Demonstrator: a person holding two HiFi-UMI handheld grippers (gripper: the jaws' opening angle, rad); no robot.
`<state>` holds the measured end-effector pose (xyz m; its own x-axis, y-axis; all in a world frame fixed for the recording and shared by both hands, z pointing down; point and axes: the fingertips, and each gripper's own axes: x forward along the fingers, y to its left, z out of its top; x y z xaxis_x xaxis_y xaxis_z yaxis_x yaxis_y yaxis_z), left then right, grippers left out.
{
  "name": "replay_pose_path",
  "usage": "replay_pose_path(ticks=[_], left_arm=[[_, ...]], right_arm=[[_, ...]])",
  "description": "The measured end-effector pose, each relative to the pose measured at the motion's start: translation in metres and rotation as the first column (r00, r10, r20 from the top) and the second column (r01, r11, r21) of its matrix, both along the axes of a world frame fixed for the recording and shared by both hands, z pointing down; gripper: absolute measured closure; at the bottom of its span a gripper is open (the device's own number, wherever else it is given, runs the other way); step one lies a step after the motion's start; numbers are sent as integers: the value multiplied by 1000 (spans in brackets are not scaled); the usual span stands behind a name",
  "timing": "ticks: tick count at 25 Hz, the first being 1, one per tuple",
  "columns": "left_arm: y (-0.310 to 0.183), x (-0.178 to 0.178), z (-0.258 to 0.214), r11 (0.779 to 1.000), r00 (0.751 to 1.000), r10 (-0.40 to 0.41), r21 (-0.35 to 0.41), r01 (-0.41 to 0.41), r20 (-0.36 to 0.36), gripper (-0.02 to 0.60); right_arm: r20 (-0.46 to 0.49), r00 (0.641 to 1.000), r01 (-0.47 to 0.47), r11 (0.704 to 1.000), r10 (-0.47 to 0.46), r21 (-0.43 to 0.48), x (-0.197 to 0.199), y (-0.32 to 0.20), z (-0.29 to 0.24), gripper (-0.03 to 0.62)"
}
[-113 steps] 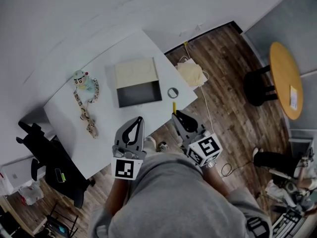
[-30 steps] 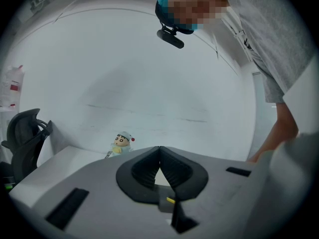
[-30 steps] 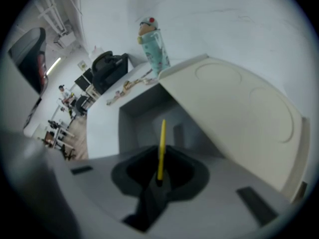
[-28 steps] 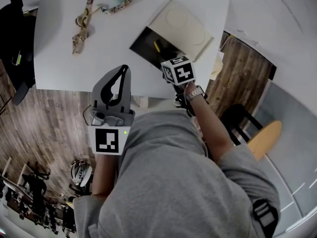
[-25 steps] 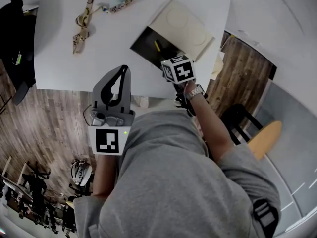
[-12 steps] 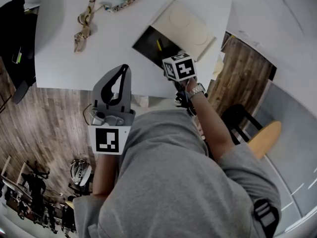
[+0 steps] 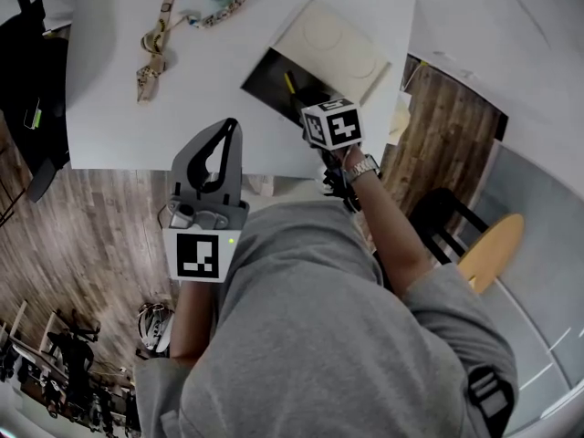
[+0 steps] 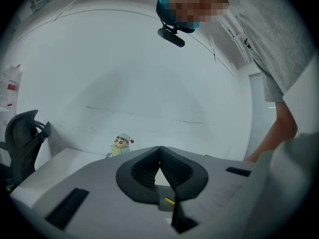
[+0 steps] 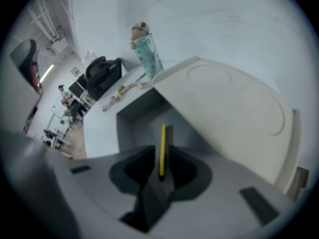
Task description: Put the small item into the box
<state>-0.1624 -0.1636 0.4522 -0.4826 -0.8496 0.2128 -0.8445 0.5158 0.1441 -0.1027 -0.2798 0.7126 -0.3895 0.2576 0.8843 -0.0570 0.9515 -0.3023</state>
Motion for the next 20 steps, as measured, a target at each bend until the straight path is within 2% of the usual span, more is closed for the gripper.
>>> replay_pose_path(ticks=[3, 6, 10, 14, 20], left_arm=[[0, 3, -3, 1000, 1000, 25, 2, -25, 6, 549], [-1, 6, -7, 998, 998, 55, 7, -55, 15, 549], [-5, 11, -11, 994, 994, 108, 8, -108, 26, 549], [-11, 18, -16, 983, 982, 183, 20, -184, 50, 549], [-16, 31, -28, 958, 959, 277, 58, -280, 67, 549]], right_arm=[[21, 999, -27, 1000, 27, 0, 1, -3, -9, 490], [47, 997, -55, 998, 54, 11, 4, -5, -18, 532], [86, 992, -91, 996, 89, 19, 8, -7, -34, 549], [135, 980, -149, 988, 143, 33, 15, -11, -56, 560], [211, 947, -245, 969, 241, -4, 31, -6, -94, 562]])
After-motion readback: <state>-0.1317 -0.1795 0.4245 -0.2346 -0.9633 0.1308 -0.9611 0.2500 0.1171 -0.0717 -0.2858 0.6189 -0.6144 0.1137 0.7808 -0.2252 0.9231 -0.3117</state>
